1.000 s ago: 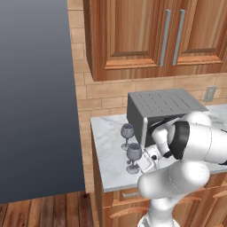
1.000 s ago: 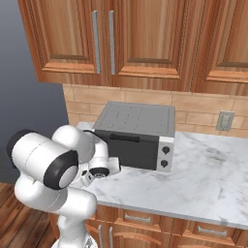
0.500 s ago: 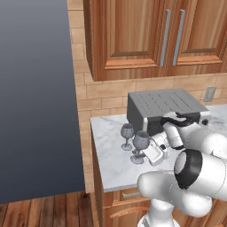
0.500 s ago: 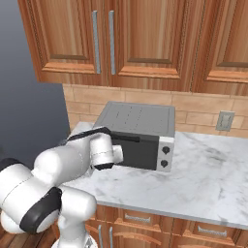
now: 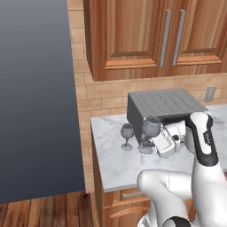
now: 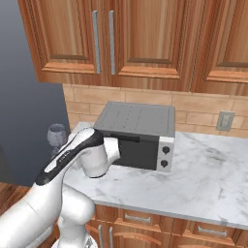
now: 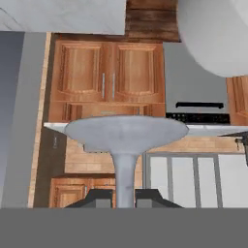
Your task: Retrieve the wine glasses from the counter and place one next to each plate.
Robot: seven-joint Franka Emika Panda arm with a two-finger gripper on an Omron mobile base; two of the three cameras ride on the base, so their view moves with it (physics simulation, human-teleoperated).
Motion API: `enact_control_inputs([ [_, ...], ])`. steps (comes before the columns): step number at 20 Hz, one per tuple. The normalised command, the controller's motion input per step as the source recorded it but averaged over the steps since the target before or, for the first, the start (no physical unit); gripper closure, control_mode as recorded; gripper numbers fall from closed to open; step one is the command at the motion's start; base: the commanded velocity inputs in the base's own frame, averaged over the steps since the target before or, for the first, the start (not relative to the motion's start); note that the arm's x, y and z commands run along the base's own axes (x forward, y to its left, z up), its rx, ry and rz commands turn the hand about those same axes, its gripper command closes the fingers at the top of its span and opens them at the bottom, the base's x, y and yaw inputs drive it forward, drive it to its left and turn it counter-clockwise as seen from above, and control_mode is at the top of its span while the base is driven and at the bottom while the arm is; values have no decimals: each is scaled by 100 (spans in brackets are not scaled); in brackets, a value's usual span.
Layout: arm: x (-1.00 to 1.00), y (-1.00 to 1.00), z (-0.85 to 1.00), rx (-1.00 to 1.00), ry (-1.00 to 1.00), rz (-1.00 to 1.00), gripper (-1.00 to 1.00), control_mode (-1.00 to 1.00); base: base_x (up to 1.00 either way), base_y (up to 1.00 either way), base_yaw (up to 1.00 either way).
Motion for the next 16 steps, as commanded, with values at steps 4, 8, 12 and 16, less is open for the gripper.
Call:
enact_control_inputs([
  [4, -78, -22, 100, 0, -5, -29, 100, -100, 0, 0, 0],
  [8, -88, -17, 100, -1, -7, -15, 100, -100, 0, 0, 0],
  [12, -55, -17, 100, 0, -12, 0, 100, -100, 0, 0, 0],
  [16, -25, -26, 84, 0, -15, 4, 100, -100, 0, 0, 0],
])
